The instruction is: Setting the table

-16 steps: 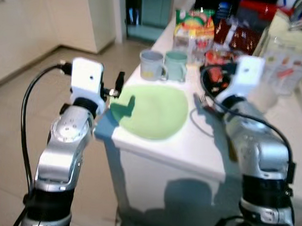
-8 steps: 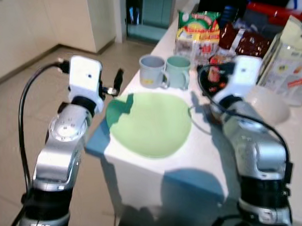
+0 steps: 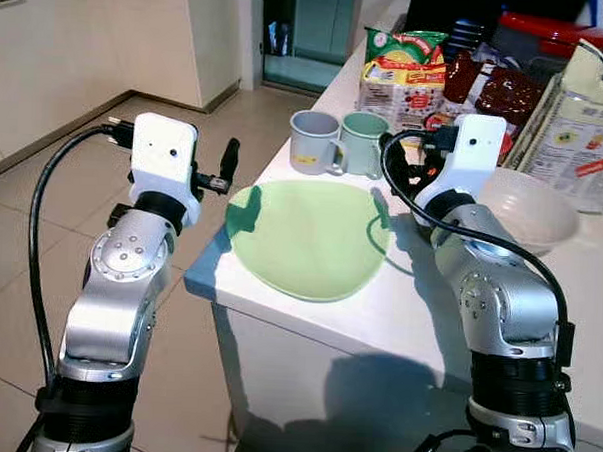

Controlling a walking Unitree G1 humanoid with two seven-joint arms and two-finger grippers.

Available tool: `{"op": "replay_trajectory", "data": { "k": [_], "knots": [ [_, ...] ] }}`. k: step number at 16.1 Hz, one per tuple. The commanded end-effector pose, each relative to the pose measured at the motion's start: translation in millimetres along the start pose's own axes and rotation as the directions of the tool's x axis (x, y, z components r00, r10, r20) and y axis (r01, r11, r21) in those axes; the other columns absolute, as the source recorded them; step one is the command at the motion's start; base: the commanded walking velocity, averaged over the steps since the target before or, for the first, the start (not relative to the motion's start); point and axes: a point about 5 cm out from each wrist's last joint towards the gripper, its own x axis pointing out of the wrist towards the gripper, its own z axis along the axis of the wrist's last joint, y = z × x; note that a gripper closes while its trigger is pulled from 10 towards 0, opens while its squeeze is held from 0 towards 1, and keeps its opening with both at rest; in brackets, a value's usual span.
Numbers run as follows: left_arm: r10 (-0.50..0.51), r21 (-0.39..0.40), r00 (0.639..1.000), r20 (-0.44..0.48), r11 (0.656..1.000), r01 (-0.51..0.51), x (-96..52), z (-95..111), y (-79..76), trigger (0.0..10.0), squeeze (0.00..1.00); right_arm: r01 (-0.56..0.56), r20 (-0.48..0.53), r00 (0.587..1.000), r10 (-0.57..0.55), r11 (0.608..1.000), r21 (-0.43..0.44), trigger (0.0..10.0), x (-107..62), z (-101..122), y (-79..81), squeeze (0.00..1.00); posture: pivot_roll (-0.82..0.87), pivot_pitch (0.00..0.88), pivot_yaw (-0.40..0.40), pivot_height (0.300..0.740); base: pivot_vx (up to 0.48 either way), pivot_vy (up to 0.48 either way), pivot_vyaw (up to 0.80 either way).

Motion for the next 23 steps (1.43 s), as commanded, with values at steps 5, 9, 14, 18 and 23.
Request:
{"op": "replay_trajectory", "data": {
  "k": [5,9,14,18,23],
  "knots": [
    [-0.086,-0.007,0.996,-0.019,0.996,0.086,-3.0,-1.6,-11.6,10.0,0.00,-0.027,-0.051,0.998,0.025,0.999,-0.027,10.0,26.0,-5.2,-10.8,1.00,0.04,0.000,-0.016,0.740,0.000,0.000,0.00],
    [-0.331,-0.048,0.944,0.005,0.943,0.330,-17.2,7.0,-45.0,10.0,0.00,-0.062,-0.096,0.994,0.056,0.996,-0.067,10.0,59.1,-7.5,-19.2,1.00,0.06,0.000,-0.045,0.740,0.000,0.000,0.00],
    [-0.414,-0.071,0.910,0.013,0.908,0.414,-33.1,20.1,-50.8,10.0,0.00,-0.039,-0.112,0.993,0.030,0.996,-0.075,10.0,76.2,-8.1,-32.2,1.00,0.10,0.000,-0.064,0.740,0.000,0.000,0.00],
    [-0.438,-0.076,0.899,0.002,0.896,0.436,-41.8,27.0,-48.8,10.0,0.00,-0.025,-0.135,0.991,0.020,0.999,-0.032,10.0,78.5,-9.8,-43.7,1.00,0.13,0.000,-0.072,0.740,0.000,0.000,0.00],
    [-0.443,-0.060,0.896,-0.020,0.895,0.442,-49.4,35.6,-42.8,10.0,0.00,-0.021,-0.131,0.991,0.025,0.999,0.038,10.0,77.1,-7.6,-57.0,0.00,0.21,0.019,-0.070,0.740,0.000,0.000,0.00]
  ]
}}
